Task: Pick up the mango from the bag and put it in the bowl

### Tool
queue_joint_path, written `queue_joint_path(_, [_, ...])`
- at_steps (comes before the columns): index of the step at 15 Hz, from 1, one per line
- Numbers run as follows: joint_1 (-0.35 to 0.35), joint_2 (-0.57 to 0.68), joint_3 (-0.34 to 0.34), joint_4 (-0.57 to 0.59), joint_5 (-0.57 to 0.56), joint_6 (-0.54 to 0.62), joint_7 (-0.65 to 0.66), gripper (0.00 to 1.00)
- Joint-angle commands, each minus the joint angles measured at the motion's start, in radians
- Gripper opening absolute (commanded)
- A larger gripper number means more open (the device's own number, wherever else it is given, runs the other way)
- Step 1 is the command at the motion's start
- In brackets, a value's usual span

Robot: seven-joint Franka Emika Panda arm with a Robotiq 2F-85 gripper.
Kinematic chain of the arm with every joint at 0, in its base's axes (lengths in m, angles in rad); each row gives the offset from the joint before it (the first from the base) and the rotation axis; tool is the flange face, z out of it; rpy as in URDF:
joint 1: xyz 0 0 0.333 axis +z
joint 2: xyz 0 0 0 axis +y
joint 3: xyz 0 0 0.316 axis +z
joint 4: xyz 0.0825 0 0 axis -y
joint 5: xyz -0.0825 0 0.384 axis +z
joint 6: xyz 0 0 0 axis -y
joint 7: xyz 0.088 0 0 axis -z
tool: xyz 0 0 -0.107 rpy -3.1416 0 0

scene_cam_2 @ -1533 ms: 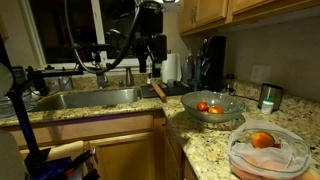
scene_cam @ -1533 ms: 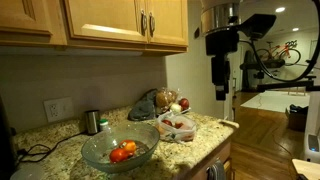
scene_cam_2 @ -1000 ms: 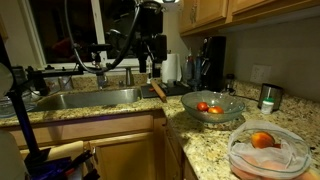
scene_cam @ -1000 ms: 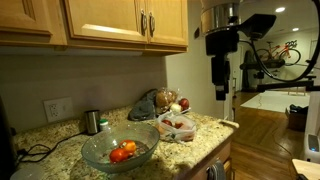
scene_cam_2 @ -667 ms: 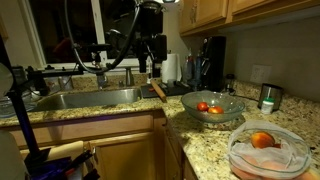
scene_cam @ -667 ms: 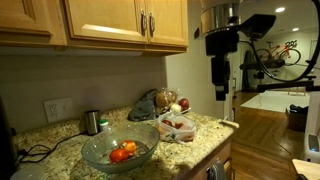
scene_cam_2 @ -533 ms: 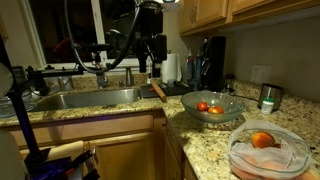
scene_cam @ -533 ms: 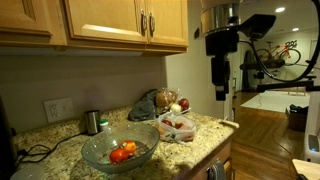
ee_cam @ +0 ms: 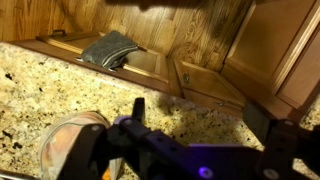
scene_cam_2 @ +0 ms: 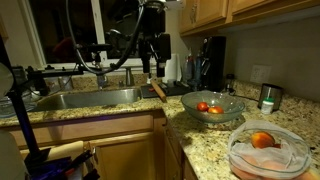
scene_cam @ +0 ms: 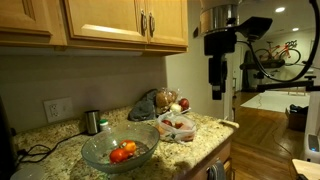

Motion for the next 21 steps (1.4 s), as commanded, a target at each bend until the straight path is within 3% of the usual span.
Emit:
queue_joint_path(1, [-0.018, 0.010, -0.009, -0.024, -0.076, 0.101, 0.028, 1.00])
queue_joint_path(6, [-0.069, 0.064, -0.019, -0.037, -0.186, 0.249, 0.065, 1.00])
queue_joint_path(15, [-0.214, 0.199, -0.042, -0.046, -0.388, 0.465, 0.258, 1.00])
queue_joint_path(20, [-0.255, 0.273, -0.054, -0.027, -0.439, 0.547, 0.363, 1.00])
queue_joint_path(21, [-0.230, 0.259, -0.062, -0.026, -0.405, 0.513, 0.309, 1.00])
